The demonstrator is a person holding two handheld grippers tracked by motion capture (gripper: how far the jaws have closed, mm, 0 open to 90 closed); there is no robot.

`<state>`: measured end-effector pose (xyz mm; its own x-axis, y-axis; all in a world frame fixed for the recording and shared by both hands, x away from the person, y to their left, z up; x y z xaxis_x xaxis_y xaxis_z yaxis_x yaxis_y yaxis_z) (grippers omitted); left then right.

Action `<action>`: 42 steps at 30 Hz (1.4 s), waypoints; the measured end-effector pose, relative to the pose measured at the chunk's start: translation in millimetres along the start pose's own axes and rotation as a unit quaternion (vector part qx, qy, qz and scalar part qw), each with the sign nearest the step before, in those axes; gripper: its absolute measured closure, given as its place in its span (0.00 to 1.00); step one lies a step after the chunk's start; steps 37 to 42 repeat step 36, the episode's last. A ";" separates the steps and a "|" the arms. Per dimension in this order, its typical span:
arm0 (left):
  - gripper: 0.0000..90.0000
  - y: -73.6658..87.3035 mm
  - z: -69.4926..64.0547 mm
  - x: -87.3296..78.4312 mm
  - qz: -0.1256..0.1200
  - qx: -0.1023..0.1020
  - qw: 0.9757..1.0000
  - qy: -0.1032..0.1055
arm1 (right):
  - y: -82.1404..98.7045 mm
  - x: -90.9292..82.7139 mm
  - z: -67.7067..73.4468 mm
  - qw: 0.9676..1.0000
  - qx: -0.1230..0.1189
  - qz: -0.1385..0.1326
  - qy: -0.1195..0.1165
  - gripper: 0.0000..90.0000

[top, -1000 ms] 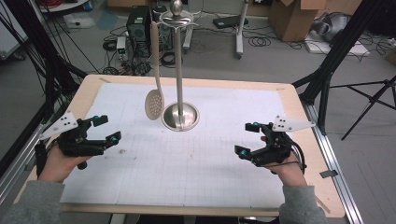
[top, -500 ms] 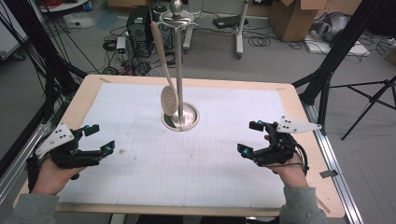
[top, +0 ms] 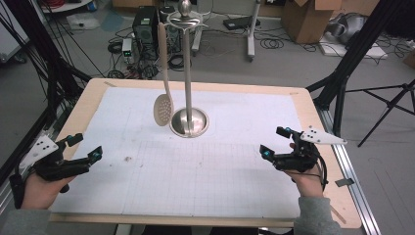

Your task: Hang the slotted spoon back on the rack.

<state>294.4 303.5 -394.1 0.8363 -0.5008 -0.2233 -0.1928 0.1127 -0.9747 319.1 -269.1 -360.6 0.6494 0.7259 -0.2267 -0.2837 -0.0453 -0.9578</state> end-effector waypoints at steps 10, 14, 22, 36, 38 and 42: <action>0.17 10.1 -4.4 -10.4 -0.024 -0.009 1.000 0.001 | 5.5 -18.2 -10.0 0.994 -0.004 -0.060 0.091 0.02; 0.17 16.7 -6.3 -14.3 -0.023 -0.010 1.000 -0.009 | 18.0 -27.6 -16.2 0.989 0.006 -0.072 0.128 0.02; 0.17 31.7 0.8 -27.9 -0.023 -0.010 0.998 -0.050 | 48.4 -45.4 -30.6 0.973 0.028 -0.090 0.212 0.02; 0.17 44.9 9.1 -39.0 -0.012 -0.016 0.996 -0.089 | 70.9 -51.4 -37.9 0.970 0.039 -0.073 0.228 0.02; 0.17 44.9 9.1 -39.0 -0.012 -0.016 0.996 -0.089 | 70.9 -51.4 -37.9 0.970 0.039 -0.073 0.228 0.02; 0.17 44.9 9.1 -39.0 -0.012 -0.016 0.996 -0.089 | 70.9 -51.4 -37.9 0.970 0.039 -0.073 0.228 0.02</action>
Point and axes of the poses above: each handheld gripper's, and its own axes: x roughly forward along the jaws, y roughly out of its underside, z roughly to its left, the point moved 5 cm from there along x, roughly forward along the jaws, and after that the axes turned 2 degrees about x, right-handed, at the moved point
